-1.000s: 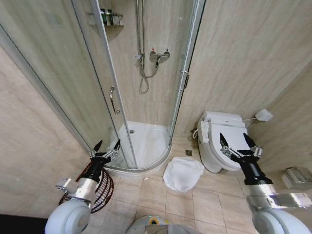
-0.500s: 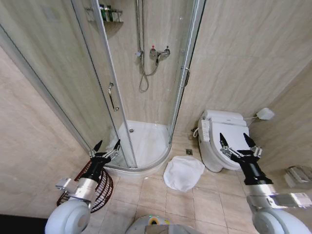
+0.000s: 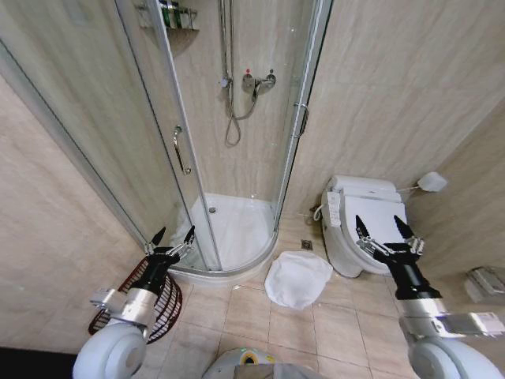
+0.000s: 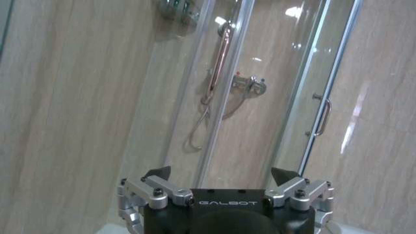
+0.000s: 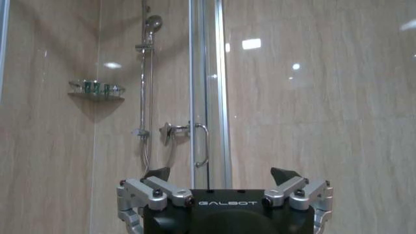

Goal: Discard the used towel into the hamper.

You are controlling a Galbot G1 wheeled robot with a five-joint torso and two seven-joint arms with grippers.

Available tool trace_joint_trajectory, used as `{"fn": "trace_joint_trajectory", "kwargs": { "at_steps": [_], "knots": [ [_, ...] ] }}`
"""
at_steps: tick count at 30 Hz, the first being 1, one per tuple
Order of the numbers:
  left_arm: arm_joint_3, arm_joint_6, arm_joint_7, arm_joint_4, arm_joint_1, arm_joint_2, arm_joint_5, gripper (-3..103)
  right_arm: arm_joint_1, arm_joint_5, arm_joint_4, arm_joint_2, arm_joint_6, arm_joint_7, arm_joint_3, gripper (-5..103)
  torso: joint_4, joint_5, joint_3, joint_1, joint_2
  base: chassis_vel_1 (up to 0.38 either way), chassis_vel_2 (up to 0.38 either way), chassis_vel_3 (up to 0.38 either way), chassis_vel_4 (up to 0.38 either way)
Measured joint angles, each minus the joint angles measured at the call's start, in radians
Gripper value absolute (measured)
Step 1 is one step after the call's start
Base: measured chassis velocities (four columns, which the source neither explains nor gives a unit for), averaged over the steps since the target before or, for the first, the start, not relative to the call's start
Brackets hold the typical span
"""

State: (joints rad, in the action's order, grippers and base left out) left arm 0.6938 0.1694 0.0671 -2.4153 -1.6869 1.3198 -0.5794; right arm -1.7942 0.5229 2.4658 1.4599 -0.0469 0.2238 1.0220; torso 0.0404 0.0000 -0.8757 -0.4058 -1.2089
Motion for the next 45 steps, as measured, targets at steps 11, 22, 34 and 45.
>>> {"fn": "trace_joint_trajectory", "kwargs": {
  "at_steps": [11,22,34,45],
  "knots": [
    [0.000,0.000,0.000,0.000,0.000,0.000,0.000,100,0.000,0.000,0.000,0.000,0.000,0.000,0.000,100,0.0000,-0.0001,0.030,0.028,0.058,-0.015,-0.012,0.019,0.015],
    [0.000,0.000,0.000,0.000,0.000,0.000,0.000,100,0.000,0.000,0.000,0.000,0.000,0.000,0.000,100,0.0000,0.0001,0.054,0.050,0.105,-0.069,-0.060,0.066,0.055],
    [0.000,0.000,0.000,0.000,0.000,0.000,0.000,100,0.000,0.000,0.000,0.000,0.000,0.000,0.000,100,-0.0001,-0.0001,0.088,0.081,0.169,-0.002,-0.003,0.005,0.002],
    [0.000,0.000,0.000,0.000,0.000,0.000,0.000,100,0.000,0.000,0.000,0.000,0.000,0.000,0.000,100,-0.0001,0.0000,0.109,0.100,0.210,-0.039,-0.031,0.030,0.033]
  ]
}}
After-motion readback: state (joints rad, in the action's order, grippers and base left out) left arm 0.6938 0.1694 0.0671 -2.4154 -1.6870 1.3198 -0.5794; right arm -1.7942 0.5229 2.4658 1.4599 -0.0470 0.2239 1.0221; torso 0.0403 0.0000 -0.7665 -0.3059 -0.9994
